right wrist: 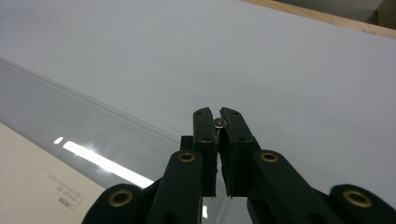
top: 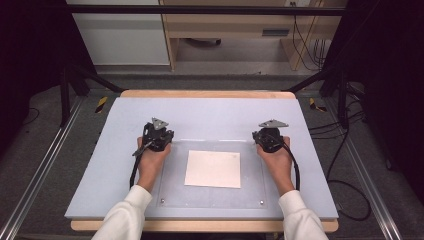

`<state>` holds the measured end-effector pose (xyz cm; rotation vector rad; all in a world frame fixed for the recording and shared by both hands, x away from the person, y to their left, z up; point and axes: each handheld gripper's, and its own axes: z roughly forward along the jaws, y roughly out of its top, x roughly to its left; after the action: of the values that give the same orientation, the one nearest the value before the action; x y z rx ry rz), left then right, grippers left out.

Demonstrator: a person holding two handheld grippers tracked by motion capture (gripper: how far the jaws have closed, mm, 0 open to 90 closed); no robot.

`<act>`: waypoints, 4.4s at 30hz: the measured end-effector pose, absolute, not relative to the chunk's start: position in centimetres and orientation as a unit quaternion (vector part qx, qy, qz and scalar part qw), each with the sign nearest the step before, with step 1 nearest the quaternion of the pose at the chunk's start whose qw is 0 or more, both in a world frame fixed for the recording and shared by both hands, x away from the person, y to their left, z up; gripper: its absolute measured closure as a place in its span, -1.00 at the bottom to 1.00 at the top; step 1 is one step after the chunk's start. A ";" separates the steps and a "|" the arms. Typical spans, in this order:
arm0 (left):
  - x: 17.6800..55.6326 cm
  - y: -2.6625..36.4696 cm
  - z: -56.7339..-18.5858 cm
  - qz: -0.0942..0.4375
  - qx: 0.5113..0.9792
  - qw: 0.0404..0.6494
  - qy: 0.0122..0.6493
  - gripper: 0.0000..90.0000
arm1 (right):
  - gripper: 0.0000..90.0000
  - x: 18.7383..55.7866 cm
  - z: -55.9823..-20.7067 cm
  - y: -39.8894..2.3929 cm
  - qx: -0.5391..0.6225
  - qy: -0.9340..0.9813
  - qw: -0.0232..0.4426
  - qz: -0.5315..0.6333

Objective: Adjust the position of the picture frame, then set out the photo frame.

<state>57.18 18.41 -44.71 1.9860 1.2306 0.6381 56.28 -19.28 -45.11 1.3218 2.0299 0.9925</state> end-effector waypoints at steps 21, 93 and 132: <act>60.3 18.4 -43.0 0.175 0.809 0.291 0.479 0.88 | 0.90 59.3 -42.7 -19.1 0.499 0.804 0.162 0.280; 63.1 18.9 -42.5 0.120 0.818 0.278 0.490 0.89 | -0.45 44.4 -41.8 -22.6 0.382 0.776 0.283 0.414; 63.7 19.3 -42.5 0.101 0.820 0.276 0.491 0.88 | -0.30 38.8 -47.9 -20.2 0.226 0.870 0.307 0.314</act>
<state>63.67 19.25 -42.47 2.2026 1.3191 0.2710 38.81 -20.20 -47.87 0.5979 2.3005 0.8294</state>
